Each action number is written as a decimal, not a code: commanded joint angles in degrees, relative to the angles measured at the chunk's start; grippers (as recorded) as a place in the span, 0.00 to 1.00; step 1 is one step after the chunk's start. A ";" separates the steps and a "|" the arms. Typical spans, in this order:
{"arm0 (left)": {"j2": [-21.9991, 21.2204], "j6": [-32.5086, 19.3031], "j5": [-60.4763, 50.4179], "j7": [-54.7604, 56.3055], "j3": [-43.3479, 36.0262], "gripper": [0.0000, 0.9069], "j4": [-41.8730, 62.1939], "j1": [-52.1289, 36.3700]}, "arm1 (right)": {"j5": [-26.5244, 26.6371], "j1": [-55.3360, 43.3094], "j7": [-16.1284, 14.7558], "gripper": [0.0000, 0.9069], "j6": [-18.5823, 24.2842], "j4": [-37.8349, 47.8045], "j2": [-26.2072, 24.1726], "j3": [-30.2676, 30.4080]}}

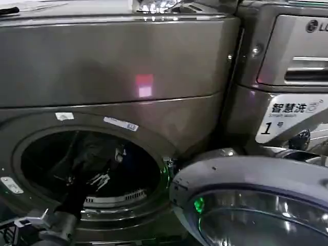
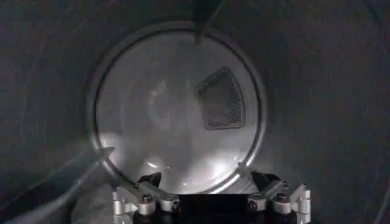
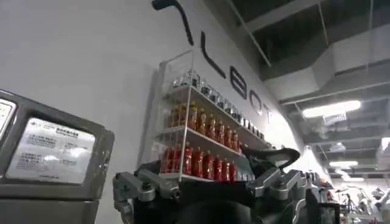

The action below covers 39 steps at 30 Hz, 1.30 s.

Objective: Grasp the clothes from the dryer.

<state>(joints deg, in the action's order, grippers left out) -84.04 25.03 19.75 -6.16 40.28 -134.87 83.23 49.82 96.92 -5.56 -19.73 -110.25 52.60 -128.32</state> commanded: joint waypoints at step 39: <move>6.17 -8.28 -1.32 2.47 -14.45 1.00 63.47 -56.83 | 0.11 4.50 -1.87 1.00 -0.01 -0.48 0.53 -6.95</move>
<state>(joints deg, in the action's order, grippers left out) -77.94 17.71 18.56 -3.59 28.09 -85.52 37.29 49.92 101.33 -7.32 -19.81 -110.78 53.14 -135.03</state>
